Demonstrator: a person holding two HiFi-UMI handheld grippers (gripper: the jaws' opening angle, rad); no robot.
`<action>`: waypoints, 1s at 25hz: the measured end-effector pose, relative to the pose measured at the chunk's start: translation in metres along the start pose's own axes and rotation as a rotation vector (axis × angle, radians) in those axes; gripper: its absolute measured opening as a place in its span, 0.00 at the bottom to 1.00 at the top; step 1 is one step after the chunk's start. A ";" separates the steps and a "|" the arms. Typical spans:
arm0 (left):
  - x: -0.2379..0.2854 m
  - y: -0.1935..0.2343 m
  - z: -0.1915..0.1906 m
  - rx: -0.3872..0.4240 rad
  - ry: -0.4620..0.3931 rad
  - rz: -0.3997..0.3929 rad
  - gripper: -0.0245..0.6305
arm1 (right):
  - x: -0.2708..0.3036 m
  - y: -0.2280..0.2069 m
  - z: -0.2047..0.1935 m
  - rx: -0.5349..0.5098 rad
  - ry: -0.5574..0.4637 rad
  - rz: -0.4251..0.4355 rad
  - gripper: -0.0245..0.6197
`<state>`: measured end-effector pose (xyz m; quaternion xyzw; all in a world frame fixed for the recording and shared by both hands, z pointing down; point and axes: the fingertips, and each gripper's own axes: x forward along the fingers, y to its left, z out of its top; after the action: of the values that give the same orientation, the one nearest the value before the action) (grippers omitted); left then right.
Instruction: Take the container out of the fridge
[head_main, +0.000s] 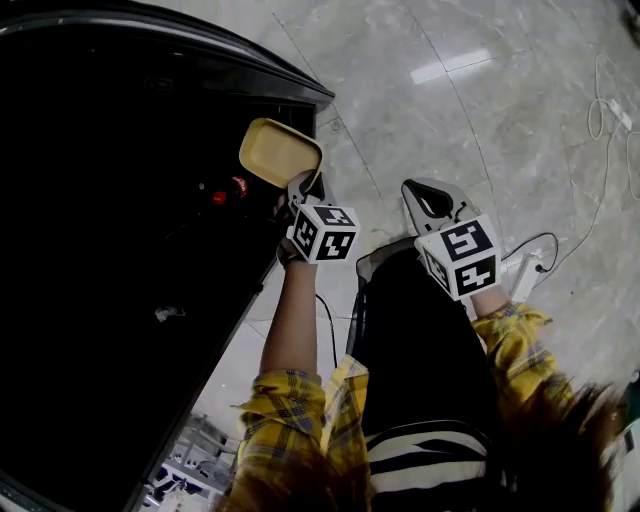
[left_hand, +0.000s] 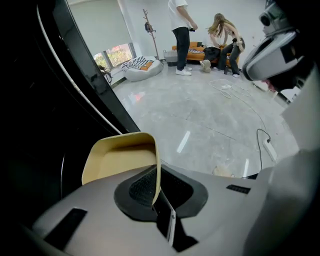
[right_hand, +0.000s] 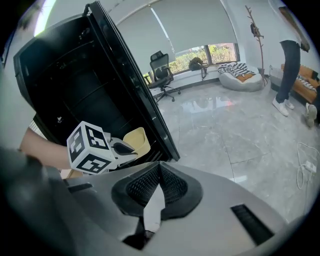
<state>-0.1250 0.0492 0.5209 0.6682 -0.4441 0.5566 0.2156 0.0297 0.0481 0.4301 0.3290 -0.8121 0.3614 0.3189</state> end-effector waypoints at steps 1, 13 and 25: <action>-0.007 -0.003 0.001 0.005 -0.005 -0.008 0.08 | -0.005 0.002 0.002 -0.001 -0.004 -0.002 0.08; -0.100 -0.022 0.026 0.109 -0.083 -0.075 0.08 | -0.054 0.022 0.036 -0.018 -0.041 -0.014 0.08; -0.187 -0.036 0.034 0.140 -0.148 -0.156 0.08 | -0.100 0.041 0.063 -0.033 -0.082 -0.039 0.08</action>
<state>-0.0736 0.1072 0.3441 0.7534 -0.3656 0.5169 0.1778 0.0388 0.0493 0.3057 0.3542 -0.8236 0.3280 0.2976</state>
